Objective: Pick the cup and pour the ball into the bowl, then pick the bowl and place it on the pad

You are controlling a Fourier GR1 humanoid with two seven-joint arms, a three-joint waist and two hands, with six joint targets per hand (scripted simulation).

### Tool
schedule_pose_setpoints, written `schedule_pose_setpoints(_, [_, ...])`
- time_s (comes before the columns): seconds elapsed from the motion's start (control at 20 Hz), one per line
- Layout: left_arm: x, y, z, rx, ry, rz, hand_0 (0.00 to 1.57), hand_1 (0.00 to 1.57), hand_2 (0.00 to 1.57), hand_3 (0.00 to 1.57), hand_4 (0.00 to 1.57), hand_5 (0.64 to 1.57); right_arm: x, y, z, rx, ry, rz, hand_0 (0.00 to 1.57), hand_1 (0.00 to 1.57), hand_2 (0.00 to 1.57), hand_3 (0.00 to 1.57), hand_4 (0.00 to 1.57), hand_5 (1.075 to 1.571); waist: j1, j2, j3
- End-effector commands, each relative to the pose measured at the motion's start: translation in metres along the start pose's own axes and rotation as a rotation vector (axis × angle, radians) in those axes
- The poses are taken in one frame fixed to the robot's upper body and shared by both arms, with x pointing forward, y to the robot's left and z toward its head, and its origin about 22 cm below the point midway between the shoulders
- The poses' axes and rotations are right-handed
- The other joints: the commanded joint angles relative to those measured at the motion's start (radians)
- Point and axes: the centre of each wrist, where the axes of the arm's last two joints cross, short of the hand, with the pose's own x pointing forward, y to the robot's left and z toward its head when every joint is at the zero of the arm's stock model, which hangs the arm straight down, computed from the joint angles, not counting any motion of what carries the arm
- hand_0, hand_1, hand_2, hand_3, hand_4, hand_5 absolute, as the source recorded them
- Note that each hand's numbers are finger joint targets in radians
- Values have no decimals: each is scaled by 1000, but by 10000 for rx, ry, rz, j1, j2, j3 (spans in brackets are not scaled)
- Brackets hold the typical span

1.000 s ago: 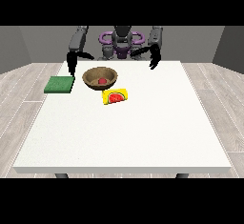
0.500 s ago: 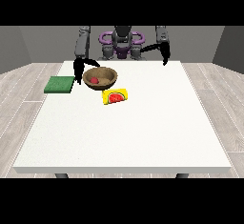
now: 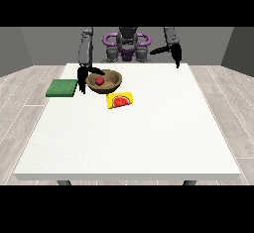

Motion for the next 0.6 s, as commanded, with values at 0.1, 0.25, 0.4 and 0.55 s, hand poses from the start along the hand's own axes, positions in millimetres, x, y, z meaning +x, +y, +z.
schedule_pose_setpoints(0.1, [-5,18,3,262,-324,12,0,0,0,0,0,1565,-16,19,4,-183,690,-396,0,0,0,0,395,1570,-147,259,-2])
schedule_pose_setpoints(0.25, [25,2,-12,-329,-1095,131,0,0,0,0,80,1571,-33,-18,27,-2264,1947,968,1453,1453,1571,0,468,1512,511,990,3])
schedule_pose_setpoints(0.4, [24,-6,-11,-580,-1114,283,0,0,0,0,519,1557,-32,-32,33,-2500,1997,3813,1571,1571,1571,1506,893,1526,950,989,-48])
schedule_pose_setpoints(0.55, [29,-5,-17,-767,-1095,380,0,0,0,0,655,1531,-34,-34,38,-2815,2002,5354,1571,1571,1571,1562,938,1558,1110,701,-54])
